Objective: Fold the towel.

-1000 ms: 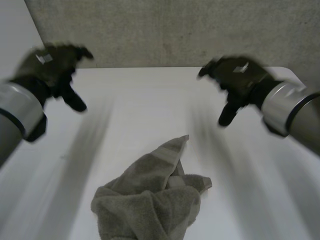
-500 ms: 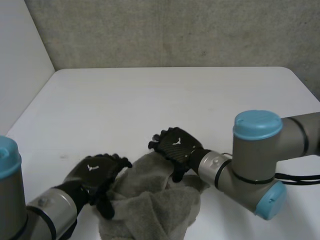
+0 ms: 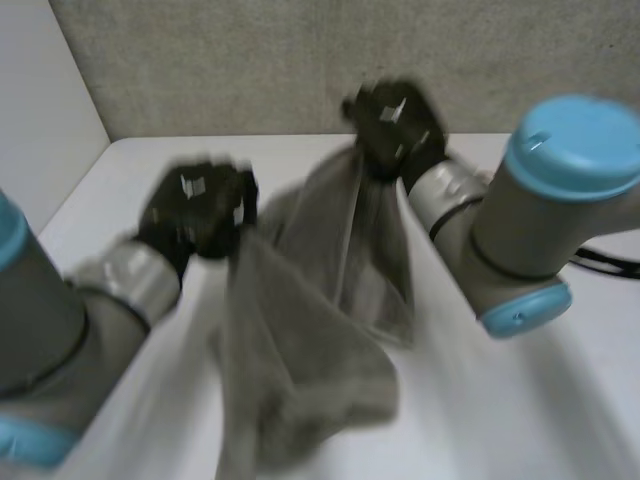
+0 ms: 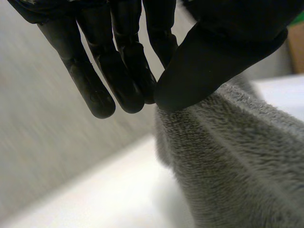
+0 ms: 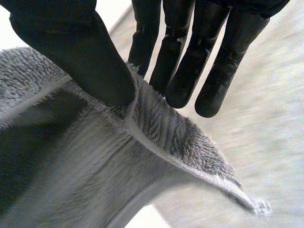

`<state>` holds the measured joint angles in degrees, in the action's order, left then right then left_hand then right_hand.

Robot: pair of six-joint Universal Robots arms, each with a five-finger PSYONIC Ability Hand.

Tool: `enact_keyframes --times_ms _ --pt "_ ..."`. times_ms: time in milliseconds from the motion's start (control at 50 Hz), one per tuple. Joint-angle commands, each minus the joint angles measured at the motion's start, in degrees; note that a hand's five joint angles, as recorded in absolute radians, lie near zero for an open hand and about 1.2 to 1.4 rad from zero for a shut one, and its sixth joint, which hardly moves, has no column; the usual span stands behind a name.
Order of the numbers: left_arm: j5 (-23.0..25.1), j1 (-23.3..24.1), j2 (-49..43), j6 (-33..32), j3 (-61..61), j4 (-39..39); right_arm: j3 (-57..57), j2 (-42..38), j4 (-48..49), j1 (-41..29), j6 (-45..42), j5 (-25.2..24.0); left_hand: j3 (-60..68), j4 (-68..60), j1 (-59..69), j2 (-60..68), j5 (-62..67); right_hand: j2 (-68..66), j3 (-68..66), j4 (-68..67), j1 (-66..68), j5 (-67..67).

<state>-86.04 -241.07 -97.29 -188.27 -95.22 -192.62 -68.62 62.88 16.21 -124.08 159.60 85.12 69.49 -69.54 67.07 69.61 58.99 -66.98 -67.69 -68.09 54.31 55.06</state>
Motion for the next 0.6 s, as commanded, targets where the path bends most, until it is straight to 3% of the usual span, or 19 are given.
enact_keyframes --times_ms 20,200,220,240,280,320,600 --pt "-3.0 -4.4 -4.1 -8.7 13.0 -7.1 -0.8 9.4 1.5 3.1 1.2 7.2 10.5 -10.5 12.9 10.4 11.0 -13.0 -12.3 -11.9 25.7 14.9" --pt "-3.3 -4.2 -9.8 -9.2 10.0 -6.9 -2.9 11.0 -8.7 3.3 -0.7 5.4 10.5 -10.5 12.9 10.4 11.0 -13.0 -12.3 -11.9 25.7 14.9" --pt "-3.2 -4.1 -10.5 -9.2 8.4 -6.9 -3.5 11.0 -10.4 3.2 -1.0 4.7 0.4 -0.3 2.8 0.3 0.9 -13.0 -12.3 -11.9 25.7 14.9" --pt "-3.2 -4.1 -10.6 -9.2 8.4 -6.9 -3.5 11.0 -10.4 3.2 -1.0 4.7 0.3 -0.2 2.7 0.2 0.8 -13.0 -12.3 -11.9 25.7 14.9" --pt "-3.3 -3.7 -12.7 -9.6 6.5 -6.9 -4.9 11.0 -12.6 3.2 -1.2 3.7 -27.7 27.7 -25.3 -27.8 -27.2 -13.0 -12.3 -11.9 25.7 14.9" --pt "-3.6 -3.5 -13.8 -9.8 6.1 -6.8 -5.4 11.0 -13.0 3.2 -1.2 3.3 -34.1 34.2 -31.7 -34.3 -33.7 -13.0 -12.3 -11.9 25.7 14.9" --pt "-3.8 -2.1 -14.7 -8.7 2.2 -6.2 -2.1 15.6 -14.3 3.1 -1.2 3.0 -44.6 44.7 -42.2 -44.7 -44.1 -13.0 -12.3 -11.9 25.7 14.9"
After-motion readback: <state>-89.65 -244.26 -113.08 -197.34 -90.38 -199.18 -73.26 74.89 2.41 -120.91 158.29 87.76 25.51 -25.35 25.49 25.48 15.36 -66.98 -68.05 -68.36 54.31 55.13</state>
